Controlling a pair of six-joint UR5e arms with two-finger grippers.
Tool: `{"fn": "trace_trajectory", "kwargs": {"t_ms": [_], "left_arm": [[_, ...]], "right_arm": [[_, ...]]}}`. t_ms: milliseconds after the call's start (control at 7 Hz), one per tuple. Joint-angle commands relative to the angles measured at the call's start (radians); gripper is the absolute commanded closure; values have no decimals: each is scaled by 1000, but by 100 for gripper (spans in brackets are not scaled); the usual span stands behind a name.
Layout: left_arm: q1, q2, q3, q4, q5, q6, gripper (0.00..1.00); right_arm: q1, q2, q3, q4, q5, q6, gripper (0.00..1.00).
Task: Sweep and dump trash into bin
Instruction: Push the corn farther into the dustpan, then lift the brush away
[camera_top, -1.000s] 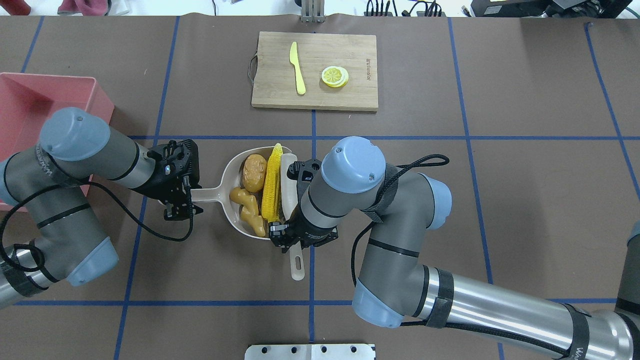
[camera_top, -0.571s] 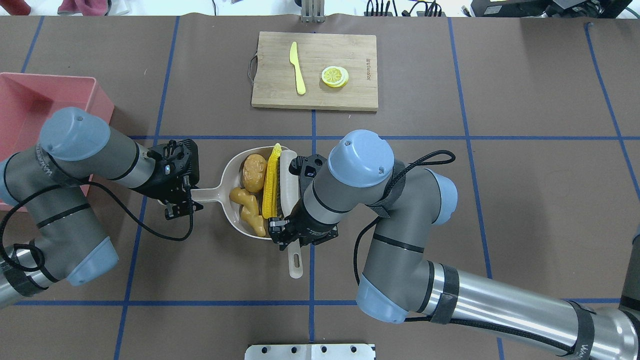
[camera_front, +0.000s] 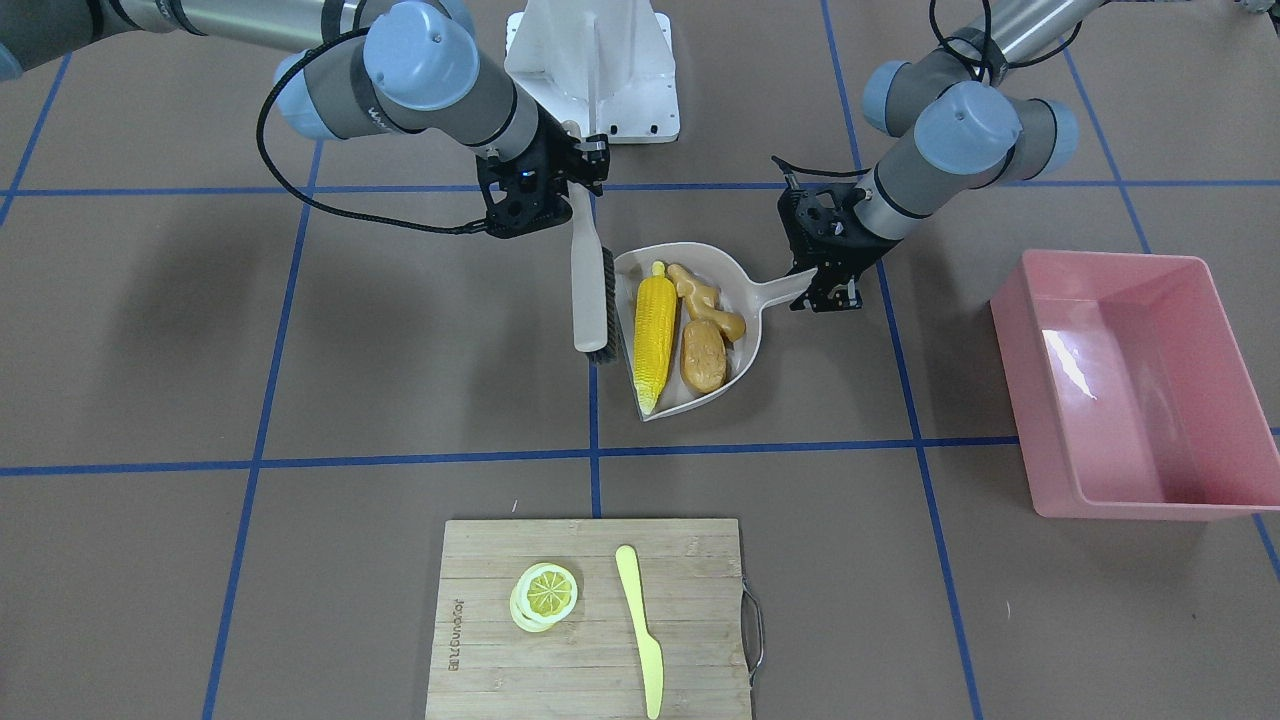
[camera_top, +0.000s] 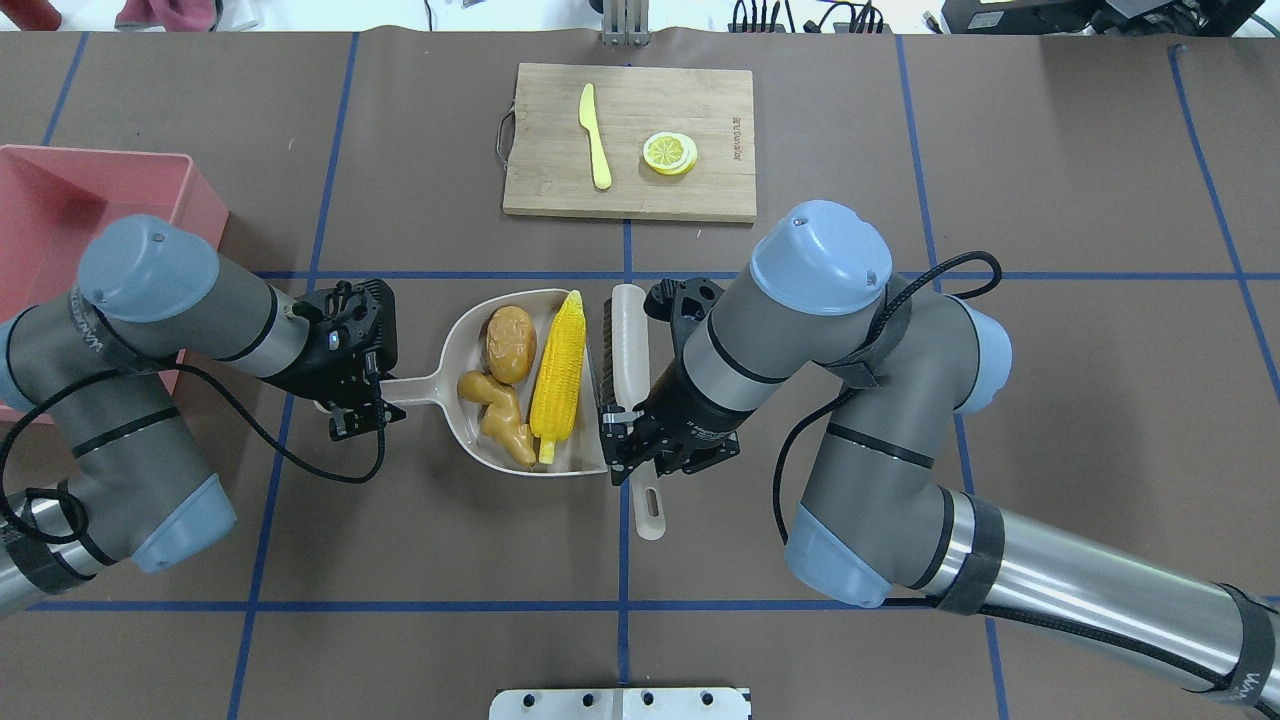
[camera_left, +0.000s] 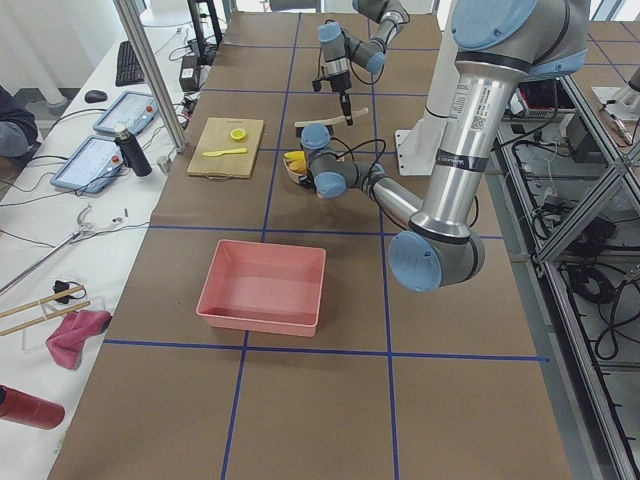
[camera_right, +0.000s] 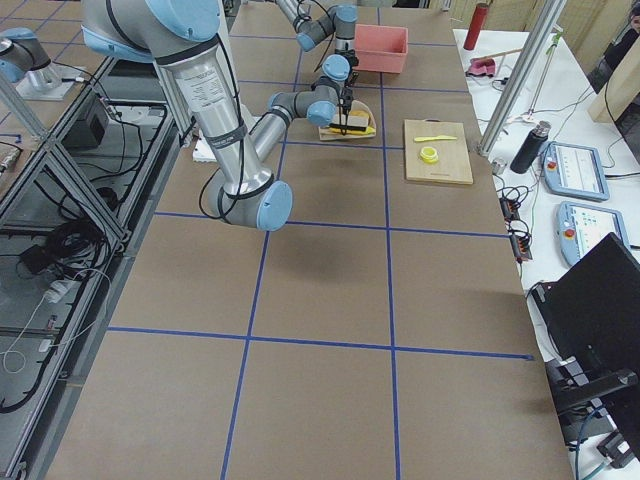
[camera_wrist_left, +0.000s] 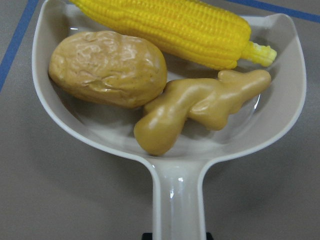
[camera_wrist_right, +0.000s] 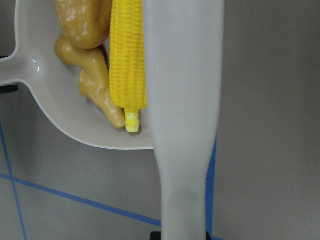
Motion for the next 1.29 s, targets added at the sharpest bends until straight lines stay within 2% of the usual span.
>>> {"fn": "trace_trajectory", "kwargs": {"t_ms": [0, 143, 286, 571, 714, 1000, 1143], "left_arm": [[-2, 0, -4, -9, -1, -1, 85], [-2, 5, -3, -41, -4, -6, 92], [-2, 6, -3, -55, -4, -6, 92], [-3, 8, -3, -77, -4, -6, 99], [-3, 17, 2, -124, -7, -32, 99], [-5, 23, 5, -239, -7, -151, 99], [-9, 35, 5, -280, -7, -196, 100]], "right_arm": [[54, -32, 25, -67, 16, -16, 100], [94, -35, 68, -133, 14, -44, 100], [141, -64, 121, -204, 14, -100, 100], [230, -107, 200, -409, 2, -331, 100], [273, -119, 200, -469, 0, -417, 100], [391, -243, 206, -539, -1, -738, 100], [446, -309, 218, -577, -1, -841, 100]]}}
